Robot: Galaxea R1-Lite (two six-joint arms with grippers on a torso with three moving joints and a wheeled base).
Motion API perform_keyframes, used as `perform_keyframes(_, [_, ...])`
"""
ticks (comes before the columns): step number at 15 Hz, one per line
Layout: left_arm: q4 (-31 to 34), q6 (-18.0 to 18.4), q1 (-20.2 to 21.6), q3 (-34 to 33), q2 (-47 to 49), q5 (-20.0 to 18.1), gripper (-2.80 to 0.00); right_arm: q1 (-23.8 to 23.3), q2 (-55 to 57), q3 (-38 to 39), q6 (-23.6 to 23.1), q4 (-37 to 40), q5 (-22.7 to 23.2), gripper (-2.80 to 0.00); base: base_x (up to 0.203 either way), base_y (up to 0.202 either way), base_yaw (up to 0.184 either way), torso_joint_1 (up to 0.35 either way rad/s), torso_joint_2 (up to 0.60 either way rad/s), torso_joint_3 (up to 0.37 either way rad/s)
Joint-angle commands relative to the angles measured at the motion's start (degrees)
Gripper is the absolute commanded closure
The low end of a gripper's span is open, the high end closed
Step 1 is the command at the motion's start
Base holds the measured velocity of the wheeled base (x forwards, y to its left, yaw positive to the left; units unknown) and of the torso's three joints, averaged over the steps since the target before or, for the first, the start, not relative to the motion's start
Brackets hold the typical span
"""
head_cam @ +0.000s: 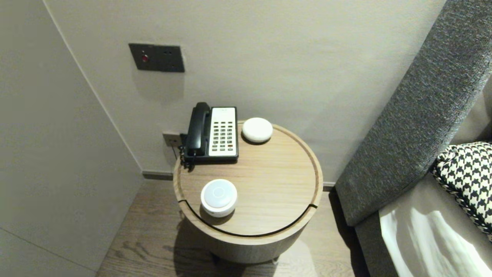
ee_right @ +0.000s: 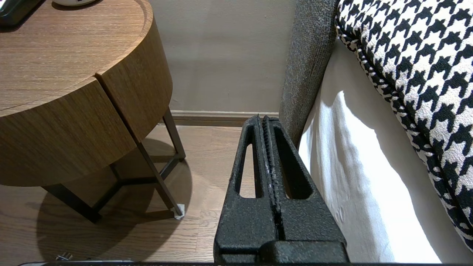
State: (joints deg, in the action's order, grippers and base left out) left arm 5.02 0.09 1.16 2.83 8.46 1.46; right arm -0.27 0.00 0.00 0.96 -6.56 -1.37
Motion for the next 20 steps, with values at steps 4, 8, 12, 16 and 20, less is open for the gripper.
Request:
perform_keyframes(4, [3.05, -0.28, -0.55, 0.51, -8.46, -0.76, 0.0, 0.0, 0.09, 2.29, 0.0, -0.11, 0.03, 0.0, 0.0, 0.0, 0.0, 0.0, 0.0, 0.0])
perform_keyframes(8, [-2.47, 0.44, -0.55, -1.42, -8.46, -0.58, 0.0, 0.0, 0.09, 2.29, 0.0, -0.03, -0.04, 0.0, 0.0, 0.0, 0.0, 0.0, 0.0, 0.0])
perform_keyframes(12, [-2.5, 0.17, -0.53, -1.42, -8.46, -0.58, 0.0, 0.0, 0.09, 2.29, 0.0, -0.09, 0.02, 0.0, 0.0, 0.0, 0.0, 0.0, 0.0, 0.0])
perform_keyframes(16, [-2.55, 0.17, -0.49, -1.42, -8.46, -0.58, 0.0, 0.0, 0.09, 2.29, 0.0, -0.03, -0.04, 0.0, 0.0, 0.0, 0.0, 0.0, 0.0, 0.0])
perform_keyframes(20, [-2.55, 0.17, -0.55, -1.42, -8.46, -0.58, 0.0, 0.0, 0.09, 2.29, 0.0, -0.06, -0.02, 0.0, 0.0, 0.0, 0.0, 0.0, 0.0, 0.0])
